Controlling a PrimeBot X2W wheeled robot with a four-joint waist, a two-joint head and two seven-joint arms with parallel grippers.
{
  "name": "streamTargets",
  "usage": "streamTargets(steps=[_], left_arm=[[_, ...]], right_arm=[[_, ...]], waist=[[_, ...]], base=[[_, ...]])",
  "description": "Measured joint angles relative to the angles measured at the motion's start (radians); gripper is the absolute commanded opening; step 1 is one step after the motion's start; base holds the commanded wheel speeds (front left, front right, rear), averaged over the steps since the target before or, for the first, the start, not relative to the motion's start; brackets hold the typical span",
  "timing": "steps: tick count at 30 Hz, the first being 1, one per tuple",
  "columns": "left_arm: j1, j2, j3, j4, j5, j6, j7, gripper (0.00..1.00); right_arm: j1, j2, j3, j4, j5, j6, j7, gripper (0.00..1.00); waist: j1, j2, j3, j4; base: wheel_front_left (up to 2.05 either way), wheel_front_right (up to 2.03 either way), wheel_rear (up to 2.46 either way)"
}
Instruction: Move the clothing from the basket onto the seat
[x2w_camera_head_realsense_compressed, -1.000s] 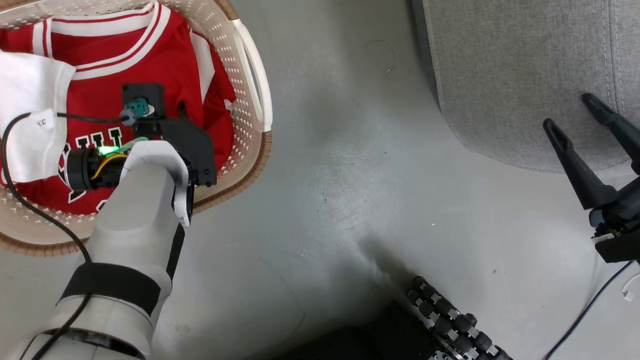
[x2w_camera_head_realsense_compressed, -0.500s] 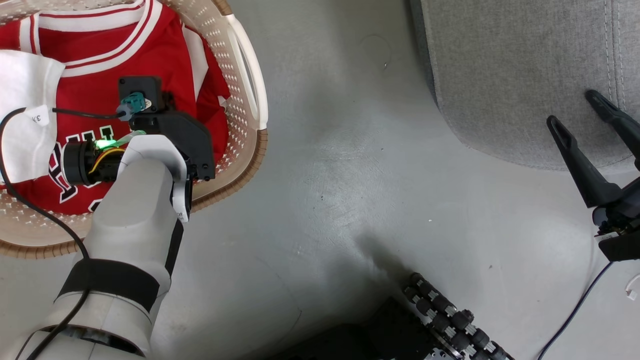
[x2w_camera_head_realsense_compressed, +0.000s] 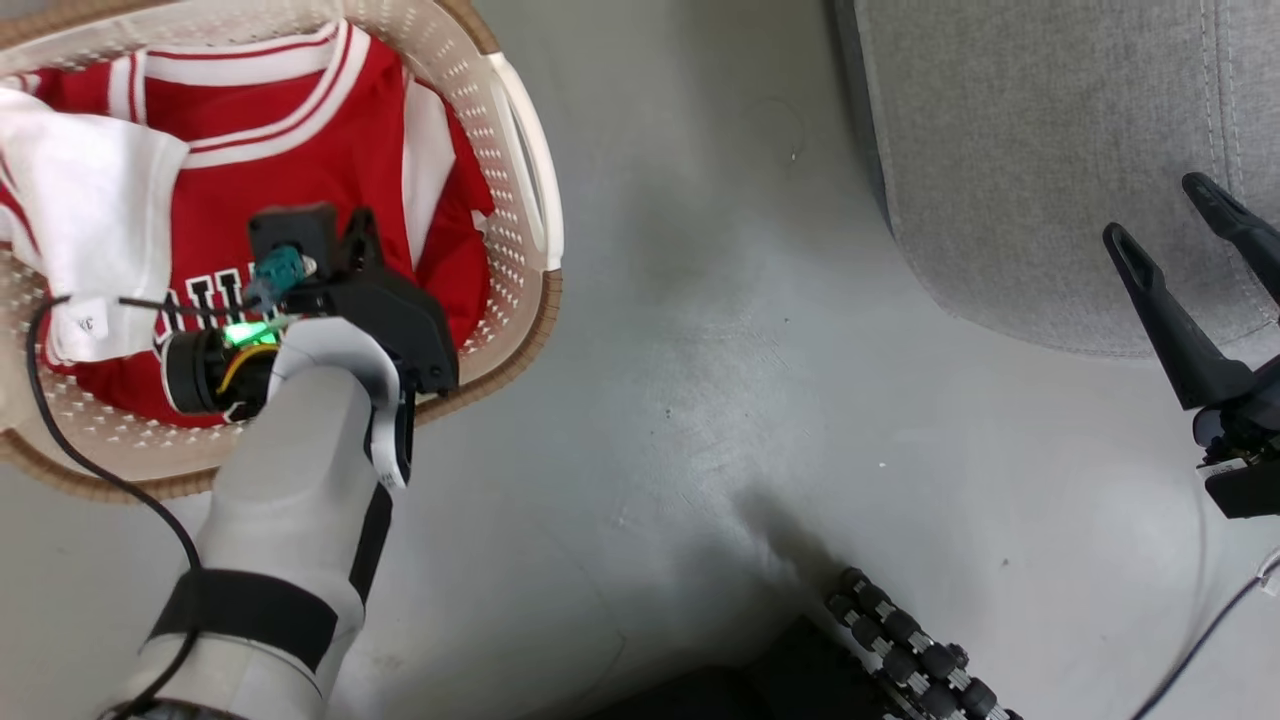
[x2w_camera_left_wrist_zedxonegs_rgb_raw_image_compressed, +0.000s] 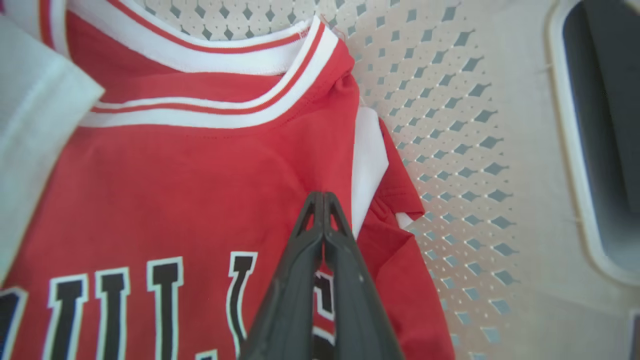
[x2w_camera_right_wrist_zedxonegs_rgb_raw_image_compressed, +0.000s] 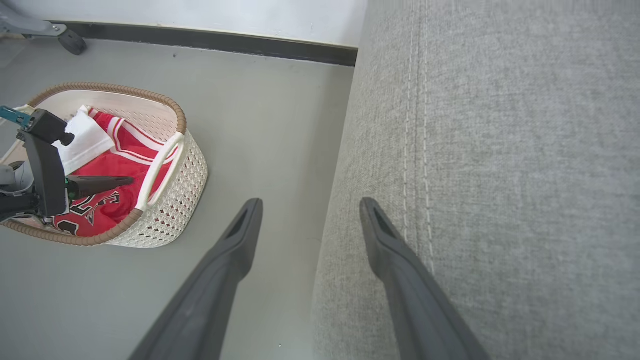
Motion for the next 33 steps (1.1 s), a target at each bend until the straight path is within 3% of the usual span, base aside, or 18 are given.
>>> streamTargets(steps=[18,27,33], left_arm=[[0.238,0.000,-0.138,-0.279,-0.282,0.000,-0.045,0.00],[0.316,0.000,-0.143,-0.450,-0.293,0.000,-0.044,0.00],[0.360,-0.001,-0.114,-0.561,-0.239,0.000,-0.044,0.00]], right_arm=[[0.130,-0.001,-0.058,-0.028,0.061,0.000,0.000,1.00],[0.211,0.010,-0.120,-0.033,0.060,0.000,0.000,1.00],[0.231,0.027,-0.127,-0.055,0.031,0.000,0.000,1.00]], waist=[[-0.0001,0.0000,-0.192,0.117],[-0.0001,-0.0001,-0.306,0.214],[-0.0002,-0.0001,-0.388,0.281]], base=[[0.00,0.00,0.00],[0.00,0.00,0.00],[0.00,0.00,0.00]])
